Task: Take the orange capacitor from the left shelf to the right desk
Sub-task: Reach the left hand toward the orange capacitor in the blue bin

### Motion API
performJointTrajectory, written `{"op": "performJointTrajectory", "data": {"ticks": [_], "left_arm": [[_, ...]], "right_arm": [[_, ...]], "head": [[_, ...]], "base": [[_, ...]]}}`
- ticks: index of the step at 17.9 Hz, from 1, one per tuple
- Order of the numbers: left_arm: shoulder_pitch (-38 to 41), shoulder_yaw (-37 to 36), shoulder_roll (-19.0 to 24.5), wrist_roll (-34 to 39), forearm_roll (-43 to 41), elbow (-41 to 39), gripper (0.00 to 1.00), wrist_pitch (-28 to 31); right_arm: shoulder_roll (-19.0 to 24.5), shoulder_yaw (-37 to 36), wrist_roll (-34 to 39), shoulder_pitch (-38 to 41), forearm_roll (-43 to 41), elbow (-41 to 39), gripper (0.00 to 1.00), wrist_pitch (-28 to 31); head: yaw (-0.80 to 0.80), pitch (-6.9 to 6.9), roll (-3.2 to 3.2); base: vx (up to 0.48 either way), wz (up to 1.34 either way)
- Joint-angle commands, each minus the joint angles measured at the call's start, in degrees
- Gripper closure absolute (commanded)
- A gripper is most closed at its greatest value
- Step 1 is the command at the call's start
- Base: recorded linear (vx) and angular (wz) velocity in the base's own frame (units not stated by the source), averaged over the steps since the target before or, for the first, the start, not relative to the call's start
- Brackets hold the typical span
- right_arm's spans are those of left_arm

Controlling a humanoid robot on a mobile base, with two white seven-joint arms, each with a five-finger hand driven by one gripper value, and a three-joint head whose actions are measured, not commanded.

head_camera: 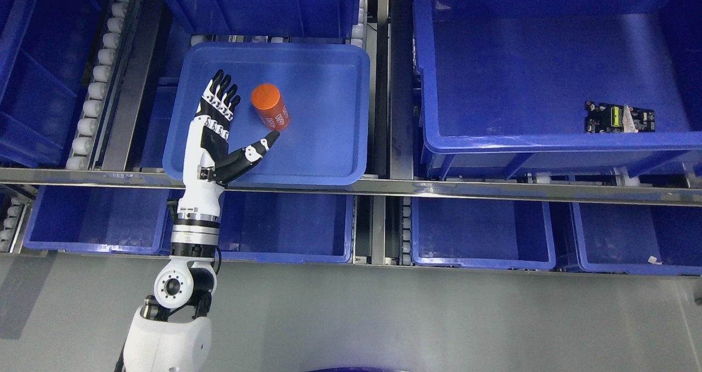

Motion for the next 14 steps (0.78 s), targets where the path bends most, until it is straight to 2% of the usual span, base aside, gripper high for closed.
{"op": "performJointTrajectory", "data": {"ticks": [1, 4, 8, 14], "left_arm": [[-0.95, -0.46, 0.39, 0.05, 0.00, -1.00, 0.00, 0.62], [-0.95, 0.33, 1.35, 0.05, 0.00, -0.91, 0.00, 1.05], [-4.27, 3.41, 5.39, -0.13, 0.00, 0.40, 0.00, 6.32], [-11.41, 0.70, 6.19, -11.28, -0.09, 4.53, 0.01, 14.50]], "right_arm": [[-1.00, -0.62, -0.03, 1.23, 0.35, -1.00, 0.00, 0.02], [-1.00, -0.62, -0.03, 1.31, 0.35, -1.00, 0.00, 0.02], [-1.00, -0.62, -0.03, 1.31, 0.35, -1.00, 0.00, 0.02], [-1.00, -0.62, -0.03, 1.31, 0.35, -1.00, 0.00, 0.02]], "head": [[0.00, 0.00, 0.00], [0.00, 0.00, 0.00], [0.00, 0.00, 0.00], [0.00, 0.00, 0.00]], "base": [[0.000, 0.00], [0.000, 0.00], [0.000, 0.00], [0.000, 0.00]]}}
